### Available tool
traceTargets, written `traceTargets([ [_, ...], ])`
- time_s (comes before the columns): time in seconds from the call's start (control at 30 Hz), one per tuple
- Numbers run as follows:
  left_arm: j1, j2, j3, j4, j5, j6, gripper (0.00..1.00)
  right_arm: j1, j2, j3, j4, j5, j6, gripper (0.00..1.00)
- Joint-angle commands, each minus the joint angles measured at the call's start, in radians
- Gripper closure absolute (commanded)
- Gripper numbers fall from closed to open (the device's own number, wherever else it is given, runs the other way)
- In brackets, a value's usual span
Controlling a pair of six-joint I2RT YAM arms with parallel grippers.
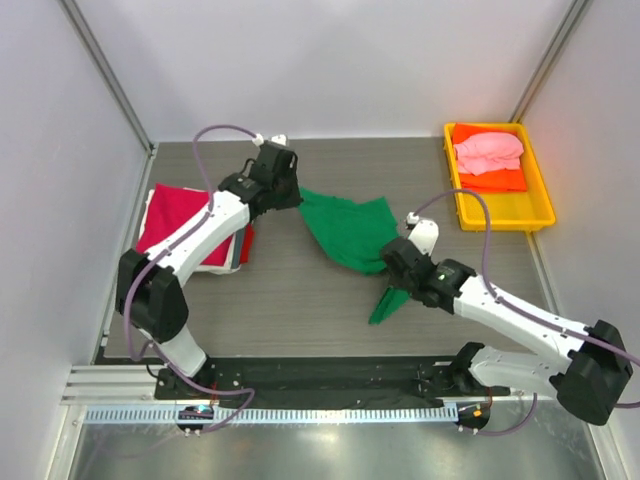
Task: Fold and stack the t-shirts
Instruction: Flatten the tshirt out
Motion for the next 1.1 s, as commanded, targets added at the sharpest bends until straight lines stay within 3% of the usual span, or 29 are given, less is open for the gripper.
traceTargets([
  [0.0, 0.006, -0.093, 0.121, -0.099, -0.053, 0.013, 1.00, -0.072, -0.048, 0.115, -0.053, 0.045, -0.089, 0.99],
  [0.13, 0.009, -0.092, 0.360, -0.255, -0.099, 0.042, 1.00, -0.265, -0.070, 0.216, -0.054, -0.071, -0.191, 0.99],
  [0.17, 0.009, -0.081, 0.484, -0.287, -0.106, 0.048, 1.00, -0.336, -0.064, 0.239, -0.054, -0.123, -0.207, 0.99],
  [0.37, 0.029, -0.012, 0.950, -0.458, -0.157, 0.092, 1.00, -0.470, -0.032, 0.411, -0.062, -0.241, -0.281, 0.99],
  [0.43, 0.035, -0.038, 1.005, -0.429, -0.160, 0.117, 1.00, -0.487, -0.012, 0.468, -0.064, -0.266, -0.293, 0.99],
  [0.53, 0.033, -0.118, 0.956, -0.293, -0.148, 0.134, 1.00, -0.511, 0.016, 0.560, -0.073, -0.284, -0.316, 0.99],
  [0.7, 0.035, -0.361, 0.738, -0.078, -0.119, 0.134, 1.00, -0.517, -0.015, 0.731, -0.084, -0.260, -0.364, 0.99],
  [0.9, 0.033, -0.515, 0.669, -0.004, -0.033, 0.088, 1.00, -0.520, -0.108, 0.954, -0.111, -0.093, -0.423, 0.99],
  [1.07, 0.033, -0.560, 0.693, 0.024, 0.047, 0.007, 1.00, -0.519, -0.093, 1.218, -0.111, 0.010, -0.517, 0.99],
])
